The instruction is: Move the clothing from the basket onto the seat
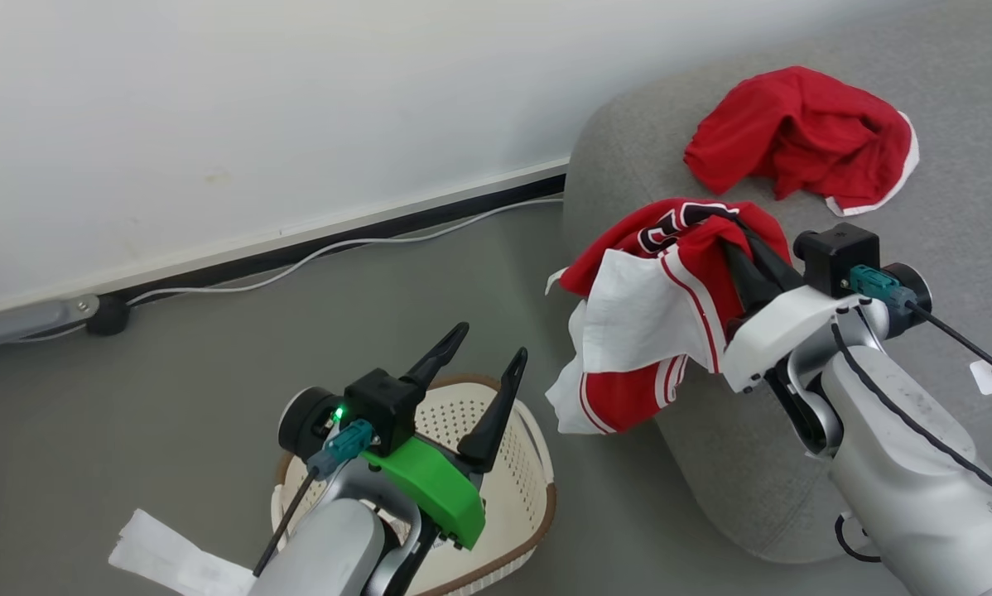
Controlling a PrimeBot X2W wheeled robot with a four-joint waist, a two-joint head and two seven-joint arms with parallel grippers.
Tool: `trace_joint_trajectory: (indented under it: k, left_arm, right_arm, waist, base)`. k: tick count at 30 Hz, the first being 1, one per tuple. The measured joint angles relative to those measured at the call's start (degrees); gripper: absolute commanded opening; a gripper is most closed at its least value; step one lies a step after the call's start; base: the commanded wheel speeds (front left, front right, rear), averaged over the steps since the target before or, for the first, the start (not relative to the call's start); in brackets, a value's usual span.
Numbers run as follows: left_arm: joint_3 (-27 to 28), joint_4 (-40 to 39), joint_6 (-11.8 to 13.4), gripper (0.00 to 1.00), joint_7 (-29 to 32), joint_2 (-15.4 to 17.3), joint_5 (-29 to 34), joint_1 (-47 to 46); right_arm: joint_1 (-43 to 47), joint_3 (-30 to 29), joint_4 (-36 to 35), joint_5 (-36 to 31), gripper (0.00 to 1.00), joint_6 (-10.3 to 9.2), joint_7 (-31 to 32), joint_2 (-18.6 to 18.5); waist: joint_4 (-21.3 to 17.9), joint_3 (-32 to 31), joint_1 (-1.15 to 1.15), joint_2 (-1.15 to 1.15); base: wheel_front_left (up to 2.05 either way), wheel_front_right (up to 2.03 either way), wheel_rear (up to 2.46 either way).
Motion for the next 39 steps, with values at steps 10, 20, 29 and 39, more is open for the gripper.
trace_joint_trajectory:
  k: [10,20,29,39]
  left_arm:
    - [-1.1,-0.52,0.04,1.0,-0.19,-0.13,0.04,1.3]
    - [-3.41,-1.75,0.04,1.0,-0.14,-0.66,0.48,1.32]
    - [-3.24,-3.71,0.55,1.0,0.64,-0.65,1.81,1.13]
    - [-3.09,-6.22,0.67,1.0,2.2,-0.2,3.34,-2.0]
  right_arm:
    - [1.63,-1.81,-3.08,0.18,0.0,-0.73,-0.15,-2.38]
    - [2.7,-4.81,-6.76,1.13,0.0,-0.83,-0.15,-4.81]
    - [-4.73,-7.43,-12.38,1.44,0.0,-0.73,-0.18,-6.02]
    - [-19.65,-13.44,-14.06,2.01,0.0,-1.36,1.53,-9.78]
  waist:
    - [-6.55,-0.07,0.0,0.0]
    - [-9.26,2.19,0.0,0.0]
    - [-7.61,6.4,0.0,0.0]
    - [-4.95,12.44,0.0,0.0]
  base:
    - [0.0,0.0,0.0]
    - [0.0,0.0,0.0]
    - [0.0,0.0,0.0]
    - [0.0,0.0,0.0]
